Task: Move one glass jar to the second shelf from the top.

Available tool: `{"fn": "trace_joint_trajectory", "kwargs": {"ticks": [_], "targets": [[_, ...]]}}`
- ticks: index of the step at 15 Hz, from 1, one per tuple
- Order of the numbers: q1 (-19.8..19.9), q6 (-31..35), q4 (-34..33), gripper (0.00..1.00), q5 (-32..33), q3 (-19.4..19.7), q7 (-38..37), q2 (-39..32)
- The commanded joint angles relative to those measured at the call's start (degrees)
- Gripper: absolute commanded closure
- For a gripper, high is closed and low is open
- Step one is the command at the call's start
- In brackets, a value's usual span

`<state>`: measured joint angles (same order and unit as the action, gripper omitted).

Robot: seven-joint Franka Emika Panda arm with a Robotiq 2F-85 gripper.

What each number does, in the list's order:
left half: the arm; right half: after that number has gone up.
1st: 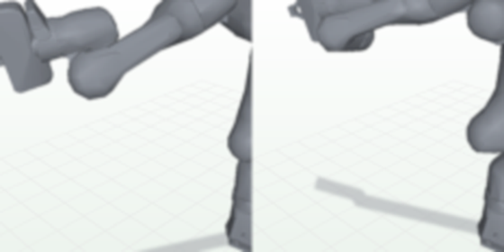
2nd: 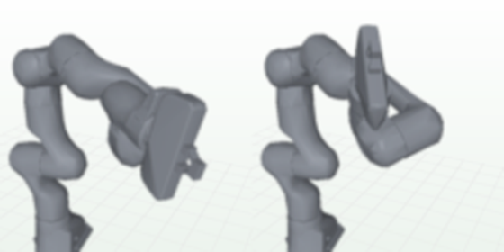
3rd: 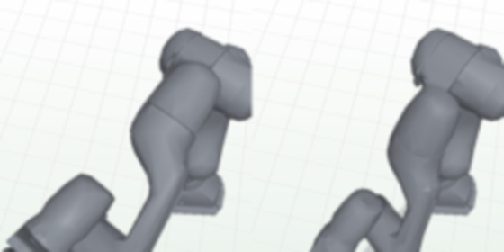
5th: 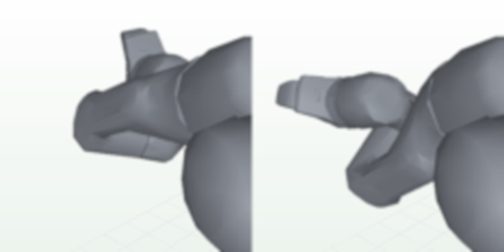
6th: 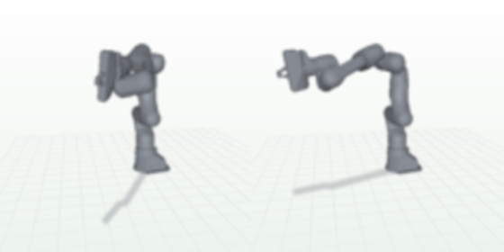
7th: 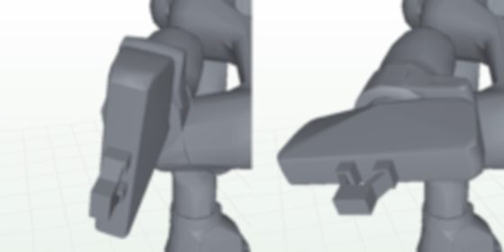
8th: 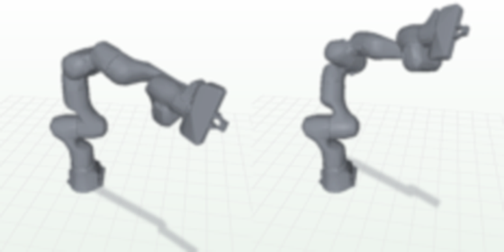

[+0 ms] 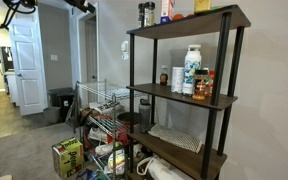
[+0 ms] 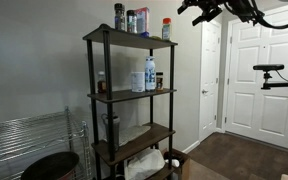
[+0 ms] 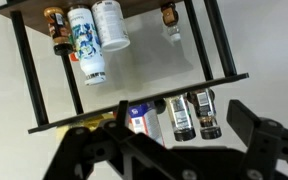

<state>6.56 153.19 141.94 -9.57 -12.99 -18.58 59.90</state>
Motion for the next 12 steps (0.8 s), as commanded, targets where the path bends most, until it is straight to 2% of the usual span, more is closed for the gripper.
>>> {"fn": "trace_joint_trajectory", "kwargs": {"ticks": [1,6,12], "targets": [[-0.24,3.76,-7.37,0.0,0.45,-0.01,-0.48,-7.29],[-0.01,2.6,-17.87,0.0,1.74,-0.22,0.24,-16.43],[1.11,3.63,-25.74,0.0,5.47,-1.67,-0.57,-25.75]]}}
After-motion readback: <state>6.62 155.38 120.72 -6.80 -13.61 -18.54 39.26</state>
